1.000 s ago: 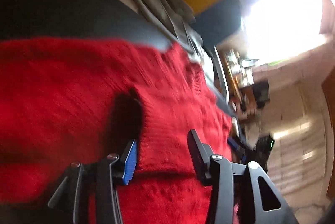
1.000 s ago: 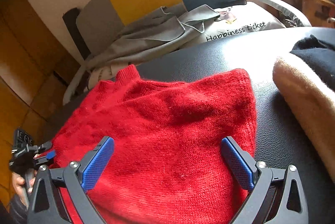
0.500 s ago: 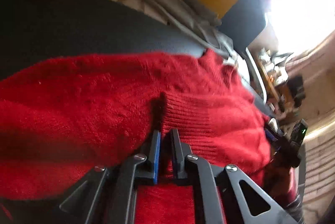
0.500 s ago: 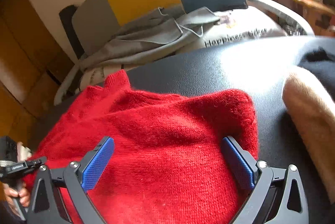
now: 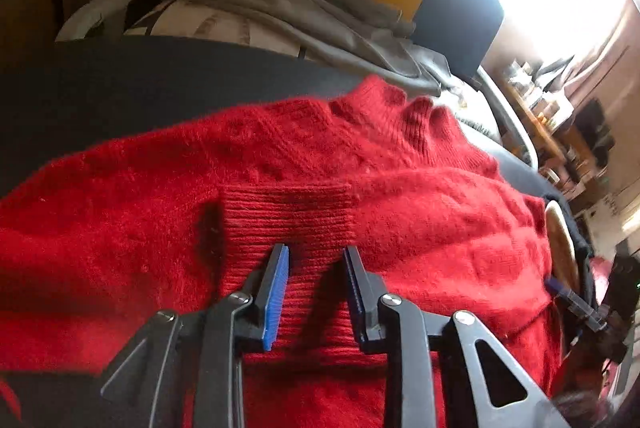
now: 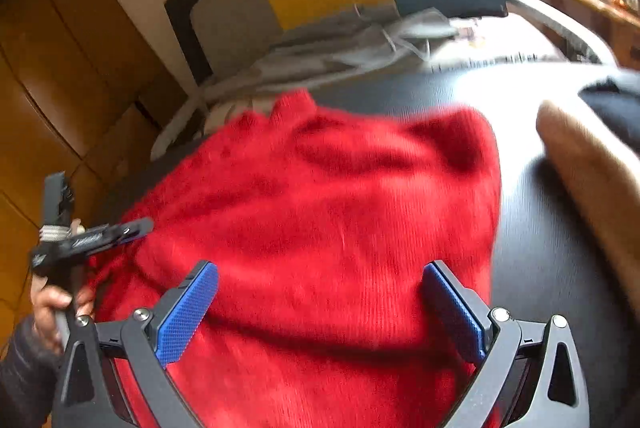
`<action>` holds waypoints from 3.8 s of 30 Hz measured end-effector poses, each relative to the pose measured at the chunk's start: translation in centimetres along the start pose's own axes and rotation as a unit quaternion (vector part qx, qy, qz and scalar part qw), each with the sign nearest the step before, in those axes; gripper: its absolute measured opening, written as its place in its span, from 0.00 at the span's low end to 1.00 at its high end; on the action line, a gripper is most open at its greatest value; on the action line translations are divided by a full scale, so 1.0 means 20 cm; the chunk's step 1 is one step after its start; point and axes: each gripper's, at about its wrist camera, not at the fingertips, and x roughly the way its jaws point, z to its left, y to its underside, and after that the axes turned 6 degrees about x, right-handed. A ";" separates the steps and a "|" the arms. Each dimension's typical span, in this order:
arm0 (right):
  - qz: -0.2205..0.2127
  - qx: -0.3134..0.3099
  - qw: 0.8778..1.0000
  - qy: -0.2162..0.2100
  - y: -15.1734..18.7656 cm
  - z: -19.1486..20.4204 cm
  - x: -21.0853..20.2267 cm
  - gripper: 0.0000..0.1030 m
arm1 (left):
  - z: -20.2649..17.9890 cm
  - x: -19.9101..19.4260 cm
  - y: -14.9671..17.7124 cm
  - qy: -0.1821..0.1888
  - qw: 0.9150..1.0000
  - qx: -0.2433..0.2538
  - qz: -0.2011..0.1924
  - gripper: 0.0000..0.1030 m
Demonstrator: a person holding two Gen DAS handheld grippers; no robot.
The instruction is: Fold clothes
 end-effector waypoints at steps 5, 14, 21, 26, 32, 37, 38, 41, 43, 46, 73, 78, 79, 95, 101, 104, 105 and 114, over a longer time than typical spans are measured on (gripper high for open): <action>-0.021 -0.013 1.000 0.008 0.08 -0.01 0.01 1.00 | -0.02 -0.03 0.07 -0.019 0.999 0.020 -0.042 0.26; -0.018 -0.045 0.997 0.054 0.10 0.05 0.05 1.00 | 0.07 -0.70 0.38 0.036 0.988 -0.083 -0.125 0.29; -0.002 -0.083 0.990 0.112 0.12 0.11 0.09 1.00 | 0.64 -1.29 0.97 -0.109 0.960 -0.192 -0.172 0.35; -0.002 -0.067 0.986 0.151 0.14 0.21 0.04 1.00 | 0.93 -1.48 1.25 -0.178 0.945 -0.216 -0.168 0.43; -0.024 -0.082 0.992 0.098 0.30 0.48 -0.05 1.00 | 1.02 -1.43 1.29 -0.171 0.959 -0.178 -0.139 0.43; -0.004 -0.110 0.990 0.083 0.45 0.64 0.01 1.00 | 1.03 -1.40 1.22 -0.199 0.959 -0.141 -0.143 0.43; -0.001 -0.115 0.990 0.087 0.47 0.65 0.02 1.00 | 1.01 -1.39 1.20 -0.210 0.959 -0.125 -0.143 0.43; 0.008 -0.128 0.987 0.100 0.54 0.66 0.07 1.00 | 0.98 -1.37 1.15 -0.242 0.957 -0.081 -0.135 0.43; 0.014 -0.137 0.984 0.109 0.58 0.67 0.10 1.00 | 0.97 -1.36 1.12 -0.237 0.961 -0.070 -0.127 0.40; 0.016 -0.138 0.984 0.110 0.57 0.66 0.12 1.00 | 0.96 -1.34 1.09 -0.217 0.967 -0.079 -0.111 0.11; -0.018 -0.061 0.998 -0.005 0.54 0.54 0.02 1.00 | -0.05 -0.74 -0.08 0.256 0.957 -0.095 -0.100 0.06; -0.020 -0.058 0.998 -0.011 0.54 0.53 0.03 1.00 | -0.27 -0.31 -0.03 0.240 0.968 -0.070 -0.011 0.06; -0.020 -0.055 0.998 -0.014 0.54 0.53 0.02 1.00 | -0.30 -0.25 0.00 0.235 0.970 -0.065 0.005 0.06; -0.061 -0.141 0.986 -0.064 0.18 0.75 0.06 1.00 | 0.09 -0.49 0.33 0.176 0.979 -0.083 -0.064 0.30; -0.028 -0.089 0.995 -0.044 -0.03 0.76 0.38 0.92 | 0.19 -0.48 0.52 0.163 0.982 -0.082 -0.050 0.30; -0.014 -0.086 0.996 -0.036 -0.07 0.77 0.48 0.71 | 0.23 -0.41 0.56 0.153 0.984 -0.087 -0.035 0.31; -0.005 -0.090 0.995 -0.030 -0.07 0.79 0.52 0.62 | 0.25 -0.39 0.57 0.152 0.984 -0.090 -0.031 0.31; 0.027 -0.159 0.987 -0.001 -0.07 0.93 0.53 0.13 | 0.24 -0.39 0.58 0.156 0.982 -0.092 -0.047 0.33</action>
